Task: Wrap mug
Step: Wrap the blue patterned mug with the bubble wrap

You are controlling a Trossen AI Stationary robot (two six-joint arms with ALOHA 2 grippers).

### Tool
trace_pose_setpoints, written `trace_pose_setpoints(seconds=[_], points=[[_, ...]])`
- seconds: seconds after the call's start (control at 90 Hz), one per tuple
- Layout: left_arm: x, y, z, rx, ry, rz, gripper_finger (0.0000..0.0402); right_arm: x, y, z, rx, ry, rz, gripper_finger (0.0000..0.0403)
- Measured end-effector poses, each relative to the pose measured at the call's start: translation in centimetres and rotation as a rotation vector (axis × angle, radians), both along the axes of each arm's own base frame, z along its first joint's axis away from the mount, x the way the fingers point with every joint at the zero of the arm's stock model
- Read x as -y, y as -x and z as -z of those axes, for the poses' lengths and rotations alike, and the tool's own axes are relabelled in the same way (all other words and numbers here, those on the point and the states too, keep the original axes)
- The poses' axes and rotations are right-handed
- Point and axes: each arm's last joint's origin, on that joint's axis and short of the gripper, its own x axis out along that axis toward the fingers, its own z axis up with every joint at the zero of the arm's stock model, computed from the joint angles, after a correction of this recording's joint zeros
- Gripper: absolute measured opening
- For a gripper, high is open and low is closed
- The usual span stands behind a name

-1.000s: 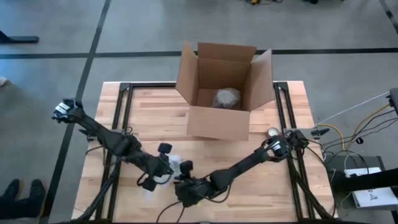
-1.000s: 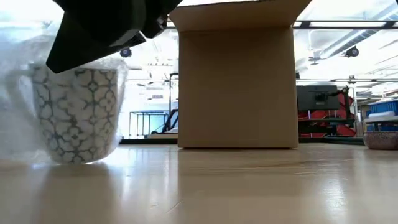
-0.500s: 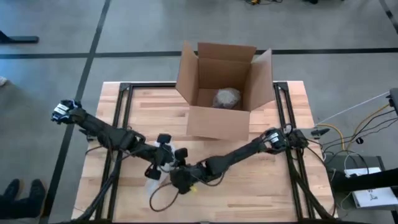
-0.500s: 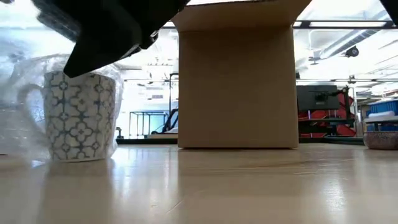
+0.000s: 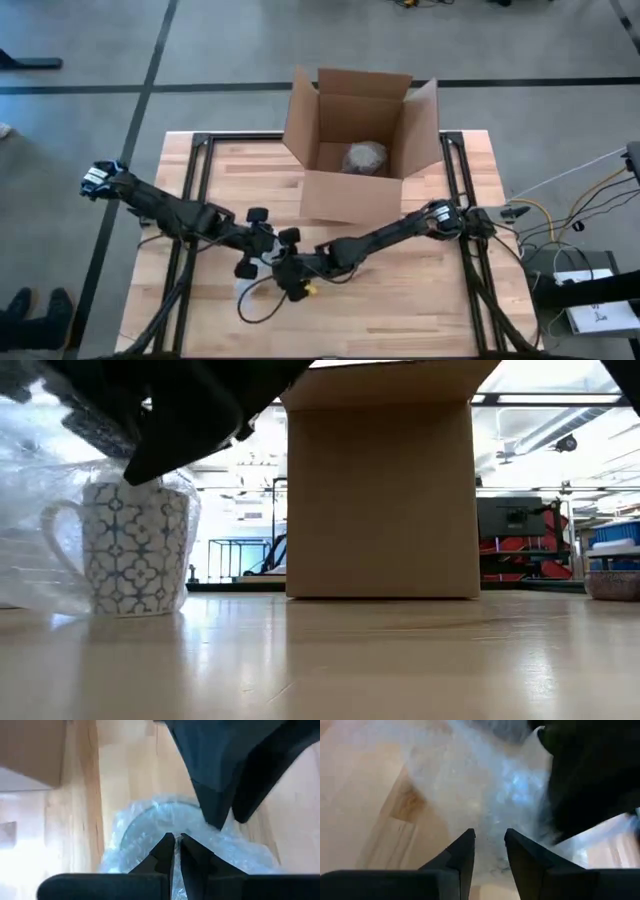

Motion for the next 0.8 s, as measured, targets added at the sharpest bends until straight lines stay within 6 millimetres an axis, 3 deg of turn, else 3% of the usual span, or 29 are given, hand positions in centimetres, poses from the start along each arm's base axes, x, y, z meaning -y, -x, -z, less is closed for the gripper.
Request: trace_pose_setpoints(seconds=[0.356, 0.633, 0.8], points=[[-0.3, 0.1, 3.6, 0.067, 0.093, -0.031, 0.0021, 0.5, -0.1, -0.2, -0.017, 0.133, -0.103, 0.0127], [-0.2, 0.1, 4.0, 0.087, 0.131, -0.042, 0.0101, 1.8, -0.4, -0.2, -0.043, 0.044, -0.154, 0.0149], [-0.2, 0.2, 4.2, 0.095, 0.147, -0.058, 0.0135, 2.1, -0.2, -1.4, -0.03, 0.028, -0.148, 0.0158]])
